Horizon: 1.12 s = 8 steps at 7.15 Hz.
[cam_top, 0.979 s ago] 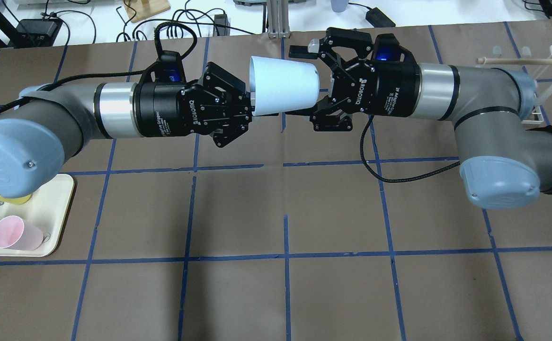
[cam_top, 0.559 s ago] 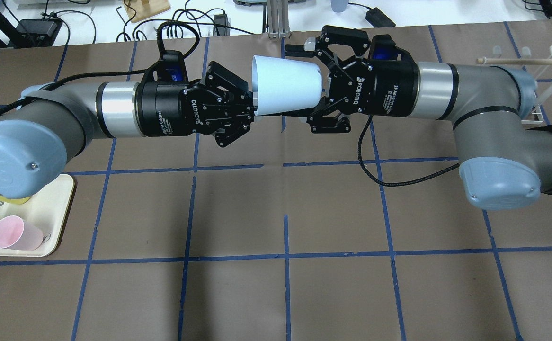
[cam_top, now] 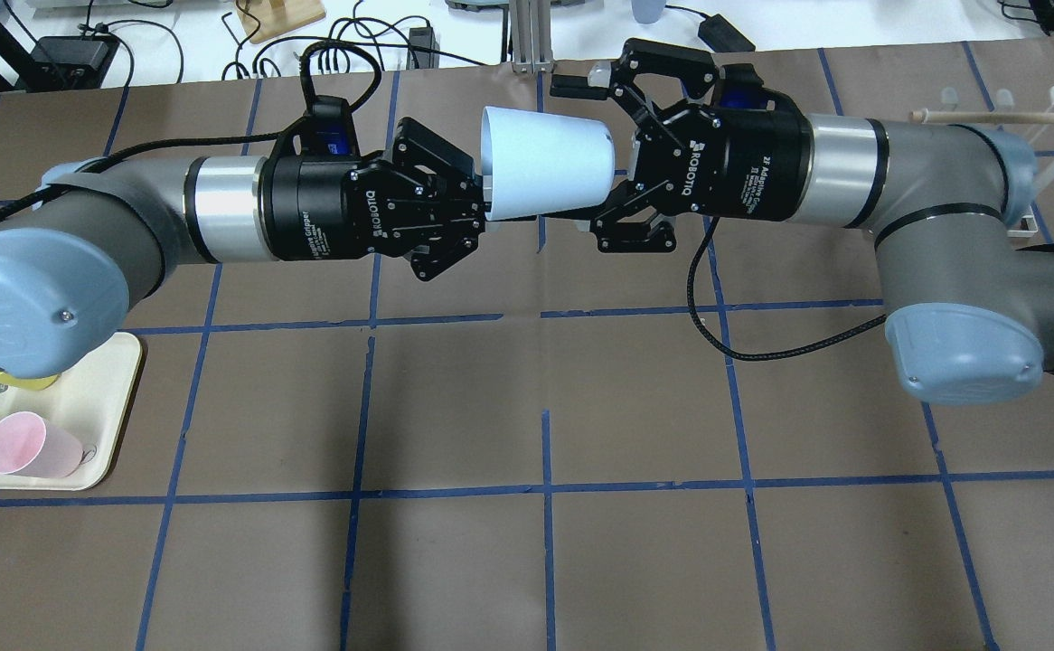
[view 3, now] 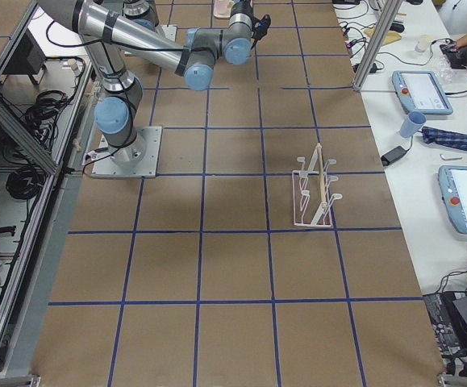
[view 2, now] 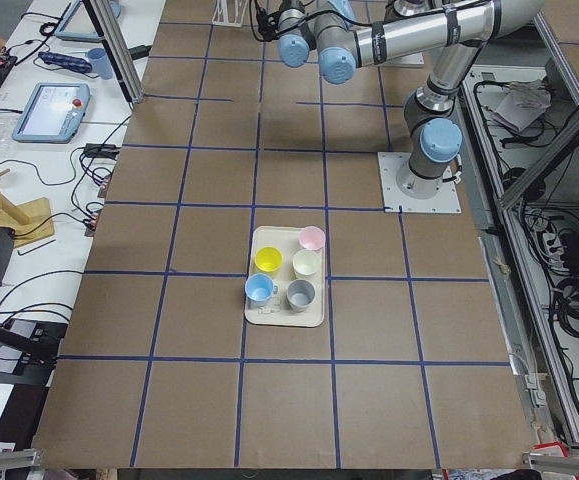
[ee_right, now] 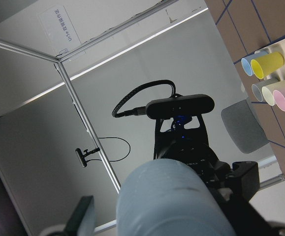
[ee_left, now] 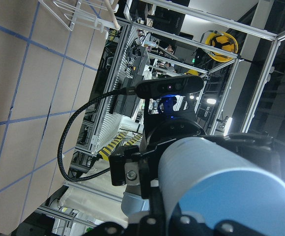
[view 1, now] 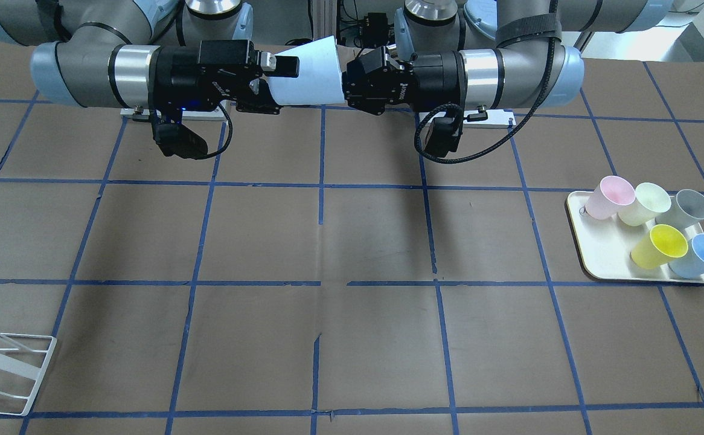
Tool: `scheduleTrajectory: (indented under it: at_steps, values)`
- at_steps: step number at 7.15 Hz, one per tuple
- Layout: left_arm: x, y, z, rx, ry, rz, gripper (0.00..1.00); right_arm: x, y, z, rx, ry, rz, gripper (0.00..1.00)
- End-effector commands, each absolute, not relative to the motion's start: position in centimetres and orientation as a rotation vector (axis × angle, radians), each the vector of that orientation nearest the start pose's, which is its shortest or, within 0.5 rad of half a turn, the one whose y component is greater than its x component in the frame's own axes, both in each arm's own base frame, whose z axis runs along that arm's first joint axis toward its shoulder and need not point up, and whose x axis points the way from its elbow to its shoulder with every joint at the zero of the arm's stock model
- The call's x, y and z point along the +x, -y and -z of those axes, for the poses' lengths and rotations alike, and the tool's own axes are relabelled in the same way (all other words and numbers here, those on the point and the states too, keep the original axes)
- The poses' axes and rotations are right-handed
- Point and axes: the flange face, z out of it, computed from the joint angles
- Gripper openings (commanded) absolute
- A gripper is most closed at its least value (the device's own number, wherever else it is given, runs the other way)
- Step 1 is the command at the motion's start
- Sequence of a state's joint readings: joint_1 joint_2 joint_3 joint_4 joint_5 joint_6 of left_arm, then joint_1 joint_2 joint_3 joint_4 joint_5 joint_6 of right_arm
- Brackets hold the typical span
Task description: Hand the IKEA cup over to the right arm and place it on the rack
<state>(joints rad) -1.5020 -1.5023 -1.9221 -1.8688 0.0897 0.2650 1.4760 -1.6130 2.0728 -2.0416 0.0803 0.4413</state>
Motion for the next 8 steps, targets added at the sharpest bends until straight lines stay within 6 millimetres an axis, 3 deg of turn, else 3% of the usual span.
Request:
scheduleTrajectory:
  at_steps: [1,3,4,8]
  values:
    - [-20.26,44.08,-41.50,0.277,1.629,0.228,0.00,19.12,45.22,-42.27,0.386,-1.445,-0.272,0.80]
    - [-20.25,44.09,-41.55,0.277,1.629,0.228,0.00,19.05,45.25,-42.27,0.387,-1.444,-0.271,0.71]
    - [-20.25,44.11,-41.61,0.272,1.633,0.226,0.17,18.97,45.30,-42.36,0.386,-1.443,-0.269,0.71]
    - [-20.24,44.18,-41.81,0.268,1.635,0.222,0.30,18.90,45.38,-42.53,0.384,-1.440,-0.265,0.67]
